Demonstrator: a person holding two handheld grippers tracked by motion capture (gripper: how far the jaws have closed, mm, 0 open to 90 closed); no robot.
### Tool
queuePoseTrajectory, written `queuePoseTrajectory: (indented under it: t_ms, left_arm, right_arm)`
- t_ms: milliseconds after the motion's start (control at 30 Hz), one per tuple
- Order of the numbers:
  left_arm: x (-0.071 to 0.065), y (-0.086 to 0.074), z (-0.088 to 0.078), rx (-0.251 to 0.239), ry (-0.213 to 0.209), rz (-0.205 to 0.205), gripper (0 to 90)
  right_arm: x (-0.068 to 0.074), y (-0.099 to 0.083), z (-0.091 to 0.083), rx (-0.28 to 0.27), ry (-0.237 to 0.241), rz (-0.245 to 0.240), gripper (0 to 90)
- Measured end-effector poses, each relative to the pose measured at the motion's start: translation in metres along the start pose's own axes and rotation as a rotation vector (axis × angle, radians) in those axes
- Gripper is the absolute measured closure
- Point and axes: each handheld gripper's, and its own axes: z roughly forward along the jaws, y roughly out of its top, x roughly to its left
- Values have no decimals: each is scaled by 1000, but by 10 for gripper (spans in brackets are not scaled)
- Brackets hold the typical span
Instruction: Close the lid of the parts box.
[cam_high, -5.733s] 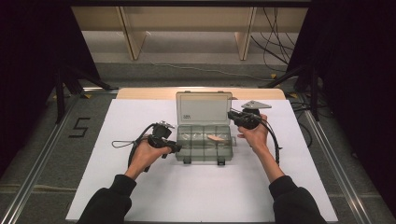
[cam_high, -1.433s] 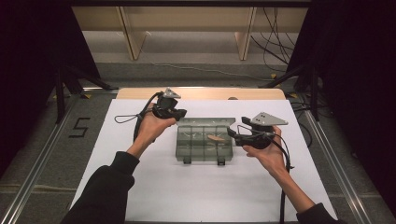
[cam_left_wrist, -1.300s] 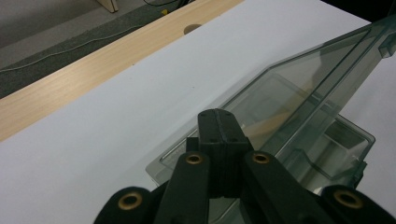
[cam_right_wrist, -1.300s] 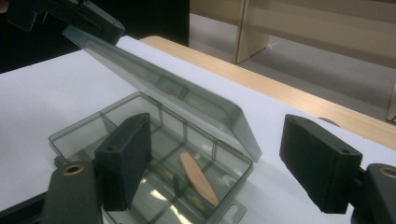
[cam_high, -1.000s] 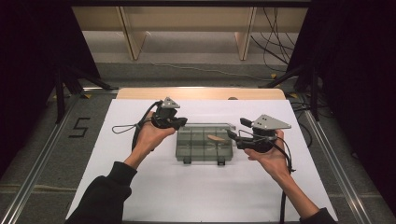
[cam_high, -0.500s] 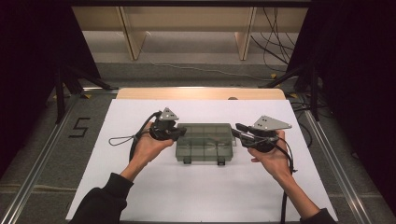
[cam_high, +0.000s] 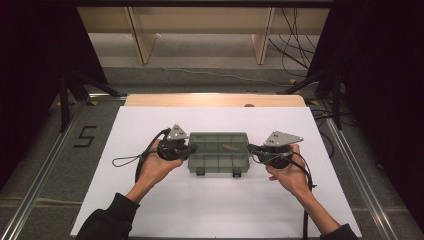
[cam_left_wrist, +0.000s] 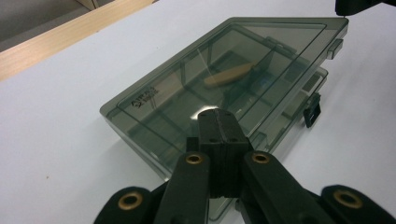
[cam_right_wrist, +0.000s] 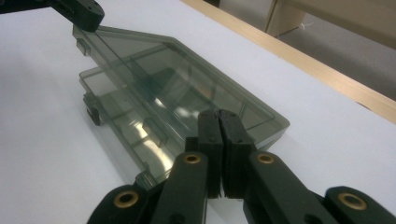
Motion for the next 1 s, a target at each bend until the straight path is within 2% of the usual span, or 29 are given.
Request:
queuePoseTrajectory:
  t_ms: [167, 200, 300, 333, 533, 700, 1000]
  left_arm:
    - [1, -11, -1, 8, 10, -10, 899]
    - [2, -12, -1, 10, 7, -1, 899]
    - [1, -17, 0, 11, 2, -8, 899]
    - [1, -18, 0, 15, 6, 3, 899]
    - [1, -25, 0, 19, 8, 7, 899]
    - [1, -29, 0, 14, 2, -12, 899]
    - [1, -36, 4, 49, -6, 7, 899]
  right_arm:
    - [0, -4, 3, 14, 9, -3, 898]
    - [0, -5, 3, 24, 12, -6, 900]
    - [2, -7, 6, 38, 24, -12, 900]
    - [2, -8, 7, 43, 23, -13, 900]
    - [3, -12, 11, 55, 23, -31, 900]
    - [3, -17, 15, 76, 31, -21, 900]
    - [3, -23, 21, 105, 40, -25, 900]
